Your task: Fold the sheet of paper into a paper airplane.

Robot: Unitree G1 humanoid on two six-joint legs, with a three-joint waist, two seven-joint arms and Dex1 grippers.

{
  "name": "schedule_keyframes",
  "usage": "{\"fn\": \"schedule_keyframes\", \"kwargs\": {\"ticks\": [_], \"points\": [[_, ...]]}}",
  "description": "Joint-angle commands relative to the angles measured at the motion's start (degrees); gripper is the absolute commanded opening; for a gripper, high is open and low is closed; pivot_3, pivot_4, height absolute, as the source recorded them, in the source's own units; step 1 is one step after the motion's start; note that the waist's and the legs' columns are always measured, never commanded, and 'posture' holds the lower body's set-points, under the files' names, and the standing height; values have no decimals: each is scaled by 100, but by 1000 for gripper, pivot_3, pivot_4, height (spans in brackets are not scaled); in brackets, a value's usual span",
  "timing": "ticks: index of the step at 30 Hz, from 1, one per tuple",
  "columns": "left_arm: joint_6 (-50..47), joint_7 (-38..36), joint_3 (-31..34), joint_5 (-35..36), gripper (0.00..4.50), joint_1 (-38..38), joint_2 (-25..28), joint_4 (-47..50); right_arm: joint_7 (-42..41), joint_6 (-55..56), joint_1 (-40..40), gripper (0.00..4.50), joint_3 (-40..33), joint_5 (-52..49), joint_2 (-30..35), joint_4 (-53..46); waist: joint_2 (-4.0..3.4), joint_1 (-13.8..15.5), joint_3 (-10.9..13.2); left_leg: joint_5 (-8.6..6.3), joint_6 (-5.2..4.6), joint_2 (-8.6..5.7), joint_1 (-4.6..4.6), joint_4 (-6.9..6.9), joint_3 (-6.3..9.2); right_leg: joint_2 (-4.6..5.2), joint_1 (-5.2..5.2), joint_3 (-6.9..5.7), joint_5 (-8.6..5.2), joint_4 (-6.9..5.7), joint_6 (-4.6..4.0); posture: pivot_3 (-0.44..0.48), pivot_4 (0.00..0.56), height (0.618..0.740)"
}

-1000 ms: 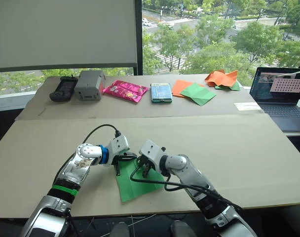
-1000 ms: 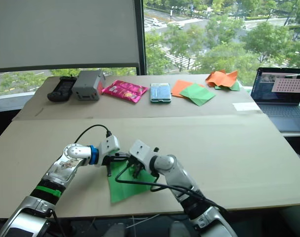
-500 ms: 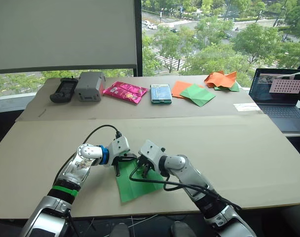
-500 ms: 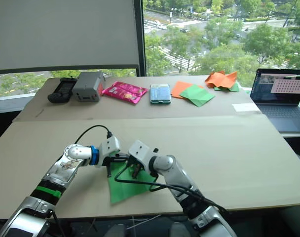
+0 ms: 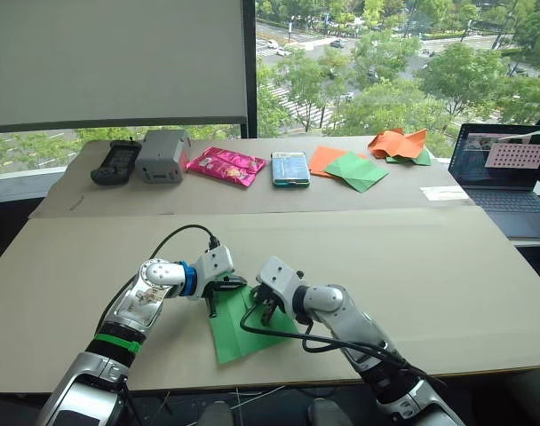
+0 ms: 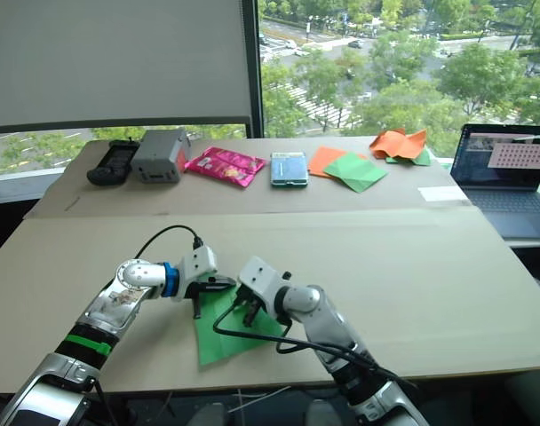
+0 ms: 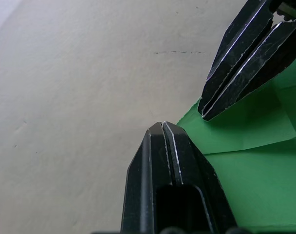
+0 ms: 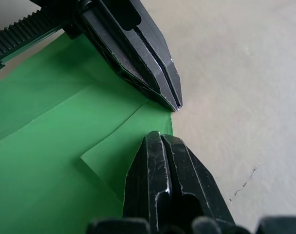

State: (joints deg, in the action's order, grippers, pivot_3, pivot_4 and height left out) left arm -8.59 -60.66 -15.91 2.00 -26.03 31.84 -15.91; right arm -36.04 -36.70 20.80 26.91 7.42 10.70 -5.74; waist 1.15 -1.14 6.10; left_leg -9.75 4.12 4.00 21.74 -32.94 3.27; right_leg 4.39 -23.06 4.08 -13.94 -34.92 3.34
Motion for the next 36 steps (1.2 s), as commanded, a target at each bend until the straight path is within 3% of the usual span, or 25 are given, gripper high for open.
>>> {"fn": "schedule_keyframes", "kwargs": {"ticks": [1,36], "points": [[-69,-53,-187,-197,0,171,43,-123,3,-465,-259,26,-6,-24,225,213,0,3,0,-1,1,0,0,0,0,0,0,0,0,0,0,0,150,718],[-72,-46,-159,-186,0,184,66,-104,133,-1028,-1100,26,-294,-600,1108,-754,3,31,-2,-7,12,0,12,2,-3,6,8,-1,-7,72,0,0,150,718]]}}
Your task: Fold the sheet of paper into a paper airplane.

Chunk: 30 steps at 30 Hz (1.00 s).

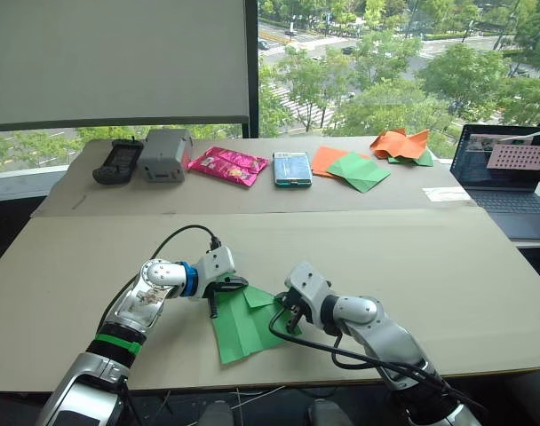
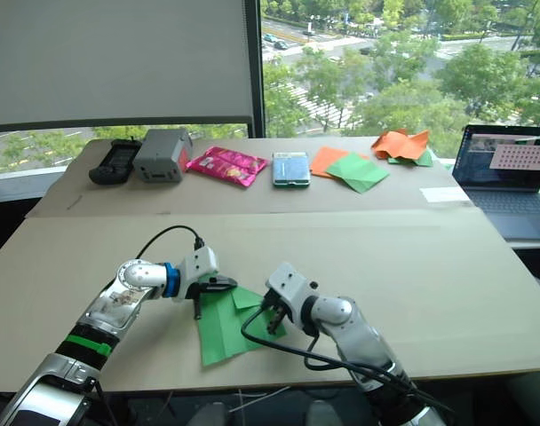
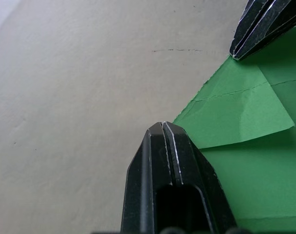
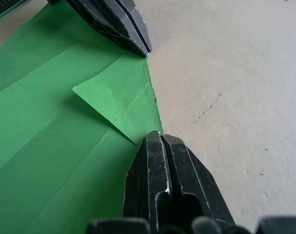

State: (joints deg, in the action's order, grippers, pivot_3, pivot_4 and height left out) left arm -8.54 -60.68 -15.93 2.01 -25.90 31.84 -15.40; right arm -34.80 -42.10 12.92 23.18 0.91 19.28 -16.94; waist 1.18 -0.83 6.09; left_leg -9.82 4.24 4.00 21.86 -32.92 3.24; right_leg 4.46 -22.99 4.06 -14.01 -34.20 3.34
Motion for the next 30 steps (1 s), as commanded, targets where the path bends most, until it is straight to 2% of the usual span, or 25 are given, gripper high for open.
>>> {"fn": "schedule_keyframes", "kwargs": {"ticks": [1,12,18,22,28,29,30], "points": [[-79,-44,-153,-186,0,168,67,-157,20,-503,-324,26,66,38,269,349,1,1,0,0,0,0,1,0,0,0,1,0,0,4,0,0,150,718],[-50,-44,-156,-193,0,162,61,-159,166,-431,-261,26,-194,-223,186,-207,4,5,2,-1,2,0,7,0,-1,1,-1,0,0,9,0,0,150,718],[-6,-30,-125,-190,0,146,55,-208,-171,564,-292,26,-438,-661,244,-1327,-1,-5,40,-1,1,0,22,1,-1,0,-17,0,0,10,0,0,150,718],[29,-50,-111,-199,0,137,72,-233,-276,1482,-143,26,129,112,788,-1305,-1,-13,48,-1,1,0,17,2,-1,1,-16,0,0,14,0,0,150,718],[38,-46,-86,-195,0,127,74,-236,-139,2700,125,26,923,1235,1039,-652,4,-17,55,-1,2,0,18,3,-3,2,-20,-1,0,17,0,0,150,718],[35,-46,-84,-196,0,130,72,-232,-111,2748,128,670,928,1253,982,-585,5,-17,55,-1,1,0,17,3,-3,1,-19,-1,0,16,0,0,150,718],[32,-46,-82,-197,0,134,74,-226,-28,2777,139,889,875,1232,864,-508,6,-17,56,-1,1,0,16,3,-3,1,-19,-1,0,16,1,0,150,718]]}}
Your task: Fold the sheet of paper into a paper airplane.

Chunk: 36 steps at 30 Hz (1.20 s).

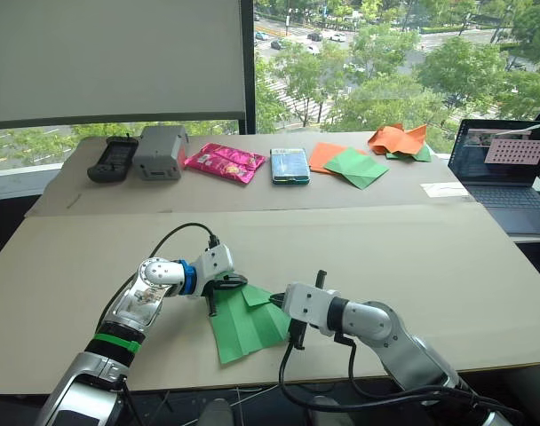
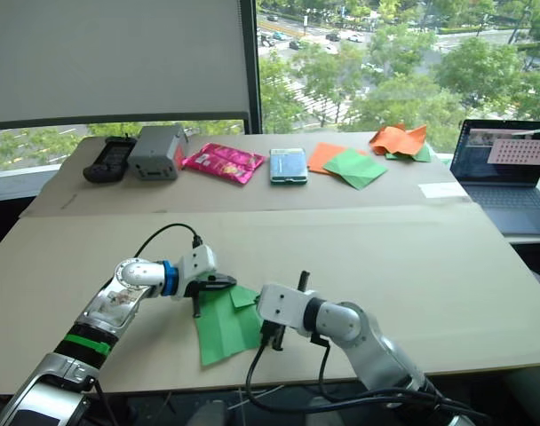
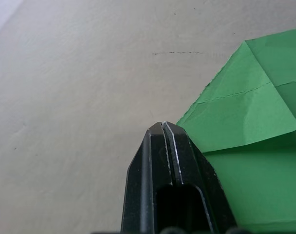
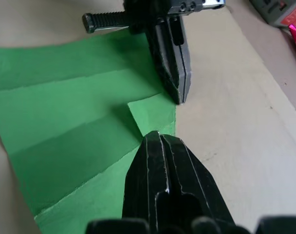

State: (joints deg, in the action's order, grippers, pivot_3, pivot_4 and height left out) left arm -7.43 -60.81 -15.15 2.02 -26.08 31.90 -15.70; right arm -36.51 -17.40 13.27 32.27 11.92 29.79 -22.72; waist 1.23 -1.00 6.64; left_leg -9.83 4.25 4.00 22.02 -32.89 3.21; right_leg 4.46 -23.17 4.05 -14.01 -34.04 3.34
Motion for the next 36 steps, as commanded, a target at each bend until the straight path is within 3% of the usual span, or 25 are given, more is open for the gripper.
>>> {"fn": "schedule_keyframes", "kwargs": {"ticks": [1,4,10,17,27,34,36], "points": [[-83,-31,-159,-199,0,154,69,-191,219,288,118,1257,-117,76,-315,134,2,1,1,0,0,0,1,1,0,0,-1,0,0,0,0,0,150,718],[-85,-32,-150,-199,0,172,76,-179,289,67,202,2268,-348,-124,-682,315,1,2,1,1,-1,0,1,1,0,-1,1,0,0,-2,0,0,150,718],[-102,-23,-136,-195,0,212,86,-128,215,-374,407,2268,-524,-459,-1321,770,1,-1,0,1,-2,0,0,1,1,-3,4,1,0,-5,0,0,150,718],[-120,-3,-126,-192,0,216,77,-114,-11,-843,460,57,-606,-692,-1396,980,-4,0,-3,2,-4,1,2,2,2,-5,4,1,1,-14,0,0,150,718],[-261,15,55,-44,0,283,108,44,-24,-1257,484,21,-181,-488,-1557,1811,-15,-31,-12,2,-4,1,-8,4,3,-6,6,2,1,-16,0,0,150,718],[-1486,92,1054,918,0,610,423,1234,121,-1436,595,21,-238,-447,-1614,2003,-11,-143,-8,2,-4,2,-6,7,6,-7,4,2,1,-25,1,0,150,718],[-1929,175,1427,1265,558,819,540,1615,128,-1440,598,0,-235,-447,-1614,1994,-9,-146,-3,3,-5,1,-6,7,6,-6,2,1,1,-33,1,0,150,718]]}}
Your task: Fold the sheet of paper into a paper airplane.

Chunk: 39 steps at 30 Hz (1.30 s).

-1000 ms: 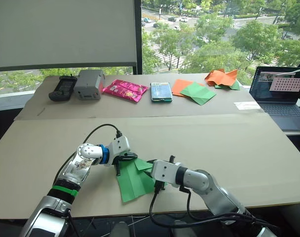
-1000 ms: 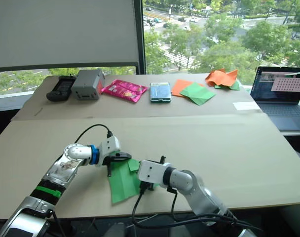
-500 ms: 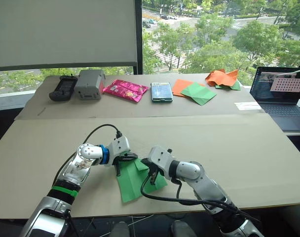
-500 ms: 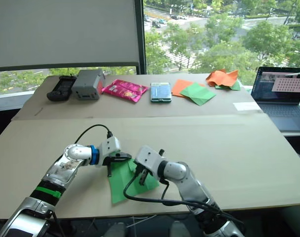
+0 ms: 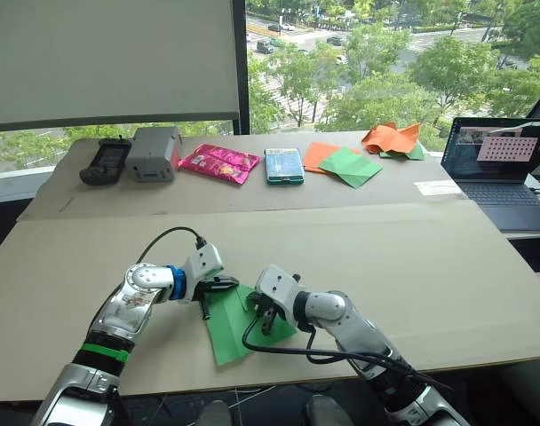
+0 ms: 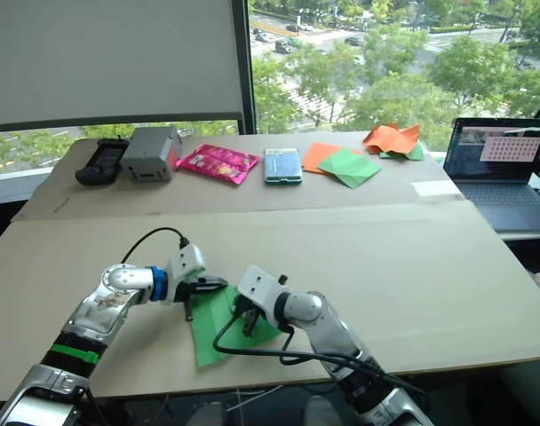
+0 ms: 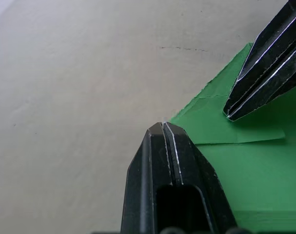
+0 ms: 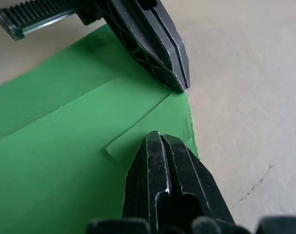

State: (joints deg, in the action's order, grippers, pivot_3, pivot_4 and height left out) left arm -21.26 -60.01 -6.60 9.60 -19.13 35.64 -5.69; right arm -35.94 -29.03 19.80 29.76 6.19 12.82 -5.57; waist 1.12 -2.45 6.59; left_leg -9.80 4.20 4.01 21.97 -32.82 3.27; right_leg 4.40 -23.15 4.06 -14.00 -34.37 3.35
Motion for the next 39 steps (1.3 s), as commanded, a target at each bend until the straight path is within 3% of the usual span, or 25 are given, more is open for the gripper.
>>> {"fn": "schedule_keyframes", "kwargs": {"ticks": [1,5,9,14,26,37,39], "points": [[-784,123,758,688,828,225,222,787,72,-278,-60,0,21,131,90,267,1,1,3,0,0,0,-1,0,1,0,0,0,0,-3,0,0,150,718],[-2028,448,1759,1669,2167,783,249,1421,133,-338,-44,0,7,123,48,249,4,-1,8,-1,1,0,-6,1,2,2,1,-1,0,-2,0,0,150,718],[-2875,639,2235,2447,3505,1513,156,2089,190,-393,5,0,22,116,2,227,2,-2,13,-2,3,0,-8,1,2,4,1,-1,-1,7,-1,0,150,718],[-3714,1627,2921,3226,3505,1792,-605,1985,108,-419,45,0,73,58,-3,192,13,15,22,-2,4,0,-2,1,4,4,1,-3,-1,19,-1,0,150,718],[-3598,2450,2509,3234,3505,2016,-1113,2158,122,-485,72,0,62,43,-41,144,2,22,7,-3,6,-2,-4,0,5,5,2,-3,0,27,-2,0,150,718],[-3112,2294,1868,2852,16,1865,-793,2155,142,-516,83,0,44,70,-20,143,8,3,10,-4,7,-3,-1,0,5,5,-2,-3,-1,29,-2,0,150,718],[-2863,2240,1661,2585,16,1784,-609,2129,150,-543,88,0,36,74,-17,116,9,4,11,-5,7,-3,-1,0,5,6,-3,-3,-1,31,-2,0,150,718]]}}
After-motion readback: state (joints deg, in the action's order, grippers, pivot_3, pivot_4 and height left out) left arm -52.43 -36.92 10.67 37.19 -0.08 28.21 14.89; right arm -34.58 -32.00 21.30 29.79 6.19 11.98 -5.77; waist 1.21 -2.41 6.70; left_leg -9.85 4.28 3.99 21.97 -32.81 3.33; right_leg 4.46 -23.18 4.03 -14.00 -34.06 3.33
